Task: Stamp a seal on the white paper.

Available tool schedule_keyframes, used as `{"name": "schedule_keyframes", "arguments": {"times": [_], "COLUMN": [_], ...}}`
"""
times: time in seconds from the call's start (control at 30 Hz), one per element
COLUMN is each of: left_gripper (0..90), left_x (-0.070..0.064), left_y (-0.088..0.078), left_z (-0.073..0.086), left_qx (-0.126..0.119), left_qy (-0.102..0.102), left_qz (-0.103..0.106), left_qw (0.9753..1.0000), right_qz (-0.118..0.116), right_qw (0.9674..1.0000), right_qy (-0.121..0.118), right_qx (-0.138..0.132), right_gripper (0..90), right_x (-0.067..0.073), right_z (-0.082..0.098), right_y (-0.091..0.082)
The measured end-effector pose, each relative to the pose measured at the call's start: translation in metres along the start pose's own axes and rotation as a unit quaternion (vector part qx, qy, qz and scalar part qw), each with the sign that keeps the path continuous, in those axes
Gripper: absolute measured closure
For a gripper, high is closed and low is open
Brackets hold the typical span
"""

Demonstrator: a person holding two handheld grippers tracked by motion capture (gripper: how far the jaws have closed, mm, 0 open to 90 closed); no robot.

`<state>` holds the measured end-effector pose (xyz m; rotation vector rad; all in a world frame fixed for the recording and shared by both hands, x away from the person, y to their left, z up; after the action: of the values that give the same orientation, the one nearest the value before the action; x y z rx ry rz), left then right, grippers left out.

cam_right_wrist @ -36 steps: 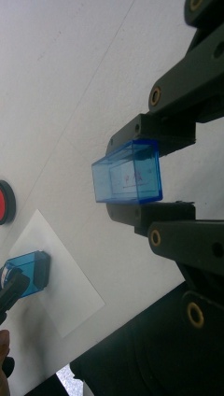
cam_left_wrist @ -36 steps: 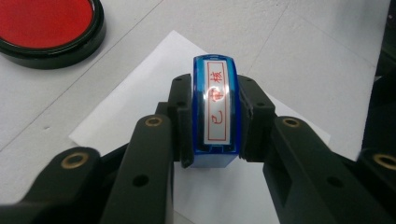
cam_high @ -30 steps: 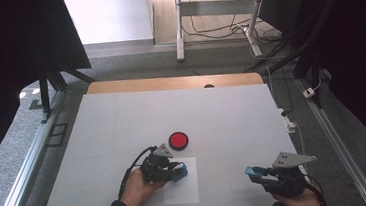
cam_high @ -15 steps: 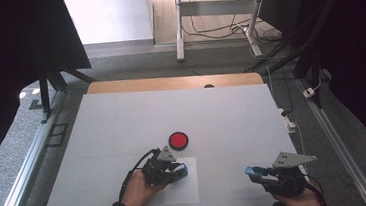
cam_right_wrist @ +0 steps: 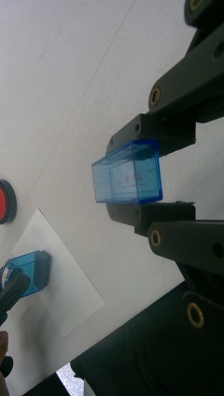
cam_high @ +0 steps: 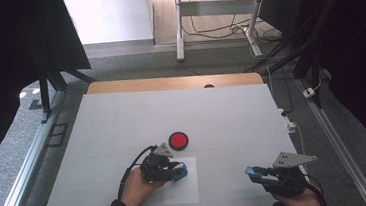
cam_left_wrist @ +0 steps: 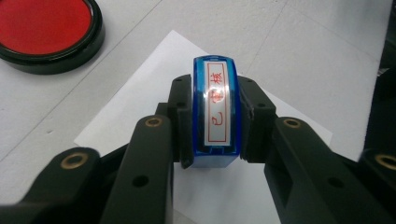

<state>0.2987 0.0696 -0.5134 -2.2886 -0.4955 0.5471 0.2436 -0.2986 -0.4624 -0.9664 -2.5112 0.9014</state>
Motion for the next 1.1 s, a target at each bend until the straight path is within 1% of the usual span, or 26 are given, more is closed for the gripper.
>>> {"name": "schedule_keyframes", "arguments": {"times": [0.07,0.2,0.37,0.47,0.57,0.77,1.1], "left_gripper": [69.8,69.8,69.8,69.7,69.7,69.7,69.8], "left_x": [0.0,-0.001,-0.001,-0.001,-0.001,0.0,0.001], "left_y": [-0.001,-0.005,-0.012,-0.018,-0.023,-0.034,-0.052], "left_z": [-0.001,-0.003,-0.005,-0.007,-0.009,-0.011,-0.014], "left_qx": [-0.001,-0.007,-0.018,-0.022,-0.028,-0.048,-0.079], "left_qy": [0.005,0.015,0.017,0.024,0.025,0.031,0.041], "left_qz": [0.003,0.001,0.006,0.006,0.007,0.018,0.025], "left_qw": [1.0,0.9999,0.9997,0.9995,0.9993,0.9982,0.9957], "right_qz": [-0.001,0.0,0.0,0.0,0.0,0.0,-0.001], "right_qw": [1.0,1.0,1.0,1.0,1.0,1.0,1.0], "right_qy": [0.0,-0.001,0.0,0.0,0.0,0.001,0.002], "right_qx": [0.0,0.001,0.0,0.0,0.0,0.0,0.0], "right_gripper": [67.8,67.8,67.8,67.8,67.8,67.8,67.8], "right_x": [0.0,0.0,0.0,0.0,0.0,0.0,0.0], "right_z": [0.0,0.0,0.0,0.0,0.0,0.0,0.0], "right_y": [0.0,0.0,0.0,0.0,0.0,0.0,0.0]}}
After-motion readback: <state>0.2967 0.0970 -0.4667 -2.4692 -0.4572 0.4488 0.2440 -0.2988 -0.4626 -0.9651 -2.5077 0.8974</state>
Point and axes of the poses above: each handheld gripper's, and its own axes: y roughly forward along the jaws, z roughly out of its underside, x roughly to its left, the point moved 1 cm from there along y, roughly forward along the jaws, and after that the axes turned 2 degrees about z, right-handed, at the moved point
